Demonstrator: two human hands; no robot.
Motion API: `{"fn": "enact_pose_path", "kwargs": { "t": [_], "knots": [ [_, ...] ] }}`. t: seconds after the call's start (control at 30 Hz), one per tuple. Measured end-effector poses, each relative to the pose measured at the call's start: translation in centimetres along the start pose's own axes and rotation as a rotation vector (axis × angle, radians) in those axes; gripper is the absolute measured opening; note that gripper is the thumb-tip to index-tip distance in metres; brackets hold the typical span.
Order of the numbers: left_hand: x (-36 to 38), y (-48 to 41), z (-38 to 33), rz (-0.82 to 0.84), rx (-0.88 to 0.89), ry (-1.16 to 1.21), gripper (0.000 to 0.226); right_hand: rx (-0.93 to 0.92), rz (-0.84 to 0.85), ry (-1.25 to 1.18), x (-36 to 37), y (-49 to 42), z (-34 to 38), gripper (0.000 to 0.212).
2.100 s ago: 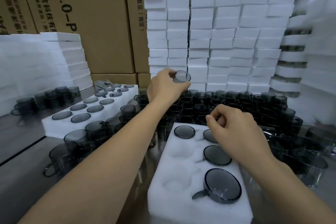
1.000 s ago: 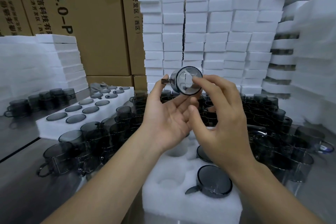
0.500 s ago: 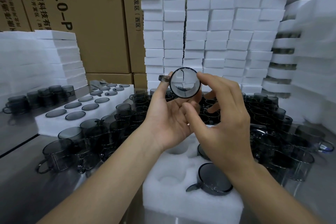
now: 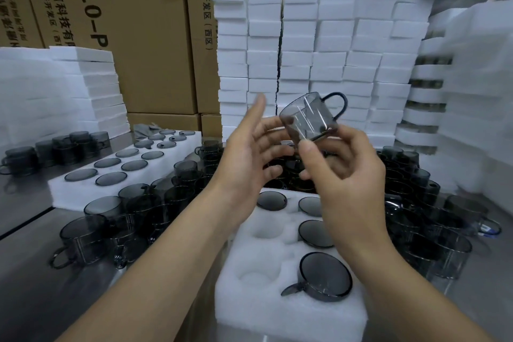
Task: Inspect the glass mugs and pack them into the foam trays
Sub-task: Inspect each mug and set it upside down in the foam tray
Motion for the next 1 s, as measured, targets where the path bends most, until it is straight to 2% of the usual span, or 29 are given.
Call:
{"fn": "enact_pose_path", "kwargs": {
  "t": [0.03, 0.1, 0.2, 0.37, 0.47, 0.6, 0.77, 0.93, 1.0],
  "knots": [
    [0.0, 0.0, 0.0, 0.007, 0.016, -0.032, 0.048, 0.123, 0.018, -0.105, 0.1, -0.2, -0.2, 0.038],
    [0.3, 0.1, 0.0, 0.036, 0.050, -0.080, 0.042, 0.366, 0.080, -0.241, 0.5, -0.5, -0.8, 0.050],
    [0.5, 0.2, 0.0, 0.046, 0.096, -0.103, 0.045, 0.548, 0.162, -0.330, 0.8, -0.3, -1.1, 0.065],
    [0.0, 0.3, 0.1, -0.050, 0.149, -0.147, 0.054, 0.547, 0.202, -0.438, 0.7, -0.3, -0.6, 0.052],
    [-0.1, 0.2, 0.1, -0.048, 0.155, -0.193, 0.058, 0.542, 0.175, -0.424, 0.6, -0.5, -0.5, 0.057],
    [-0.1, 0.0, -0.1, -0.069, 0.192, -0.189, 0.060, 0.640, 0.182, -0.504, 0.9, -0.3, -0.6, 0.051],
    [-0.3, -0.1, 0.0, -0.034, 0.184, -0.195, 0.057, 0.714, 0.228, -0.408, 1.0, -0.1, -1.1, 0.062],
    [-0.4, -0.2, 0.6, -0.060, 0.156, -0.243, 0.059, 0.652, 0.261, -0.391, 0.9, -0.2, -1.2, 0.045],
    [-0.5, -0.3, 0.6, -0.030, 0.107, -0.261, 0.062, 0.696, 0.247, -0.390, 0.9, -0.3, -1.5, 0.054]
  ]
}}
Point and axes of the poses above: each hand's wrist, its own y-axis away from the middle knuckle, its own x-axis out of the palm, z = x × y, the point moved 4 cm from there along -y, towards the middle knuckle, and after that the axes turned 5 degrees about -y, right-handed, at the moved point
